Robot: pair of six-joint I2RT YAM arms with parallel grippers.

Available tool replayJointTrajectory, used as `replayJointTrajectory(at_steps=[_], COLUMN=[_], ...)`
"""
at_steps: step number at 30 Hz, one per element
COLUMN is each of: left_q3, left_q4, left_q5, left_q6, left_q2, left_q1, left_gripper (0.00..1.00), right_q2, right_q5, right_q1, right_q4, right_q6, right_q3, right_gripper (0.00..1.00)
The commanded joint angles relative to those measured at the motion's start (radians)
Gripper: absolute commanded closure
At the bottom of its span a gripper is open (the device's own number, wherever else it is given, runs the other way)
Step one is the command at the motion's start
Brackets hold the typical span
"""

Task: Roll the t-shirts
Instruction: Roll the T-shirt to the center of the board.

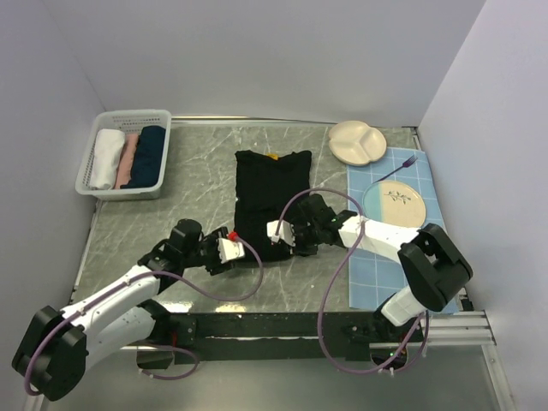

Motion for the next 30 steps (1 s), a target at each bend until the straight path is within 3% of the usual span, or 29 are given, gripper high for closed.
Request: replayJointTrajectory(at_steps=[1,6,11,15,19,21,23,26,30], left_q3=[0.02,0.009,0.04,-0.002,-0.029,-0.019,0.024,0.102,0.225], left_q4=[0.092,0.165,0.124,0.205,0.349,0.389,0.347,0.21,-0.132], left_q5=[0.033,0.017,0.034,-0.034,-0.093,-0.111,-0.114,-0.069,0.131], left_q6=[0.062,0.091,0.114,0.136,0.116,0.104,0.104,0.084,0.11], left_q2=[0.022,0.083,0.156,0.195,0.268,0.317,0.353,0.352,0.318], left_q1=[-0.026,-0.072,-0.091,-0.112,-0.121,-0.124,-0.124,-0.115,-0.059], left_gripper=[0.34,0.33,0.34,0.35,0.42,0.51,0.69,0.83,0.88], right_q2=[0.025,0.047,0.07,0.072,0.072,0.073,0.075,0.075,0.058], right_q5=[-0.034,-0.033,-0.044,-0.042,-0.048,-0.054,-0.06,-0.09,-0.157], right_q1=[-0.018,-0.029,-0.049,-0.049,-0.049,-0.05,-0.052,-0.06,-0.072], right_q4=[-0.062,-0.069,-0.082,-0.08,-0.085,-0.094,-0.102,-0.132,-0.229], right_q6=[0.041,0.069,0.092,0.101,0.1,0.098,0.101,0.12,0.14], right_q3=[0.06,0.084,0.113,0.113,0.115,0.116,0.124,0.139,0.182], right_gripper=[0.93,0.92,0.92,0.92,0.93,0.92,0.92,0.92,0.92])
